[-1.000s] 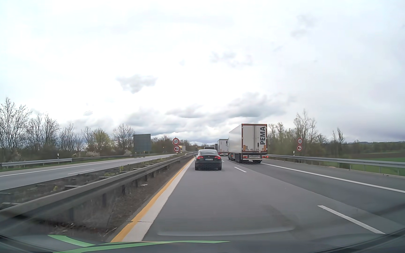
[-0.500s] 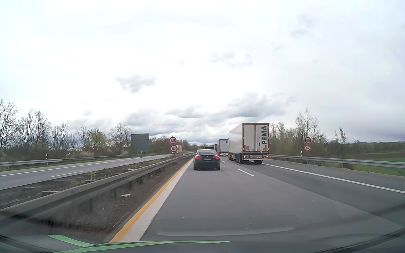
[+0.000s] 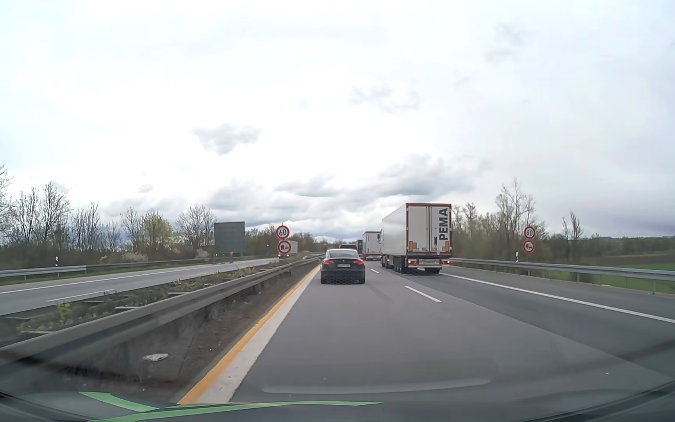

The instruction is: Follow the waypoints while adhering to traffic rules and regulations

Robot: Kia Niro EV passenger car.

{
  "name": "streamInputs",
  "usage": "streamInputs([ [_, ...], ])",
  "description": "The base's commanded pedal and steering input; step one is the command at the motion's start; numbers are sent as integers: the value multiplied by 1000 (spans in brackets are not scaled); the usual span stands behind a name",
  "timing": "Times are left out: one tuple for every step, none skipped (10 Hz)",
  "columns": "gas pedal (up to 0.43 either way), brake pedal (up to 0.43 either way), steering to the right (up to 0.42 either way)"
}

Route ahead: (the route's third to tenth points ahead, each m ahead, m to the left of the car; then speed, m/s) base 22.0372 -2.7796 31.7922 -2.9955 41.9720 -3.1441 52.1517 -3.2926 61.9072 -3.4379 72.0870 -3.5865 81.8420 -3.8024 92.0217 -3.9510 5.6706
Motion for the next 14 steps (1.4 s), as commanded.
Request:
streamInputs([
  [67,0,0],
  [67,0,0],
  [67,0,0],
  [67,0,0],
  [67,0,0],
  [67,0,0],
  [67,0,0],
  [79,0,0],
  [79,0,-1],
  [87,0,-2],
  [87,0,-4],
  [98,0,-6],
  [98,0,-6],
  [110,0,-6],
])
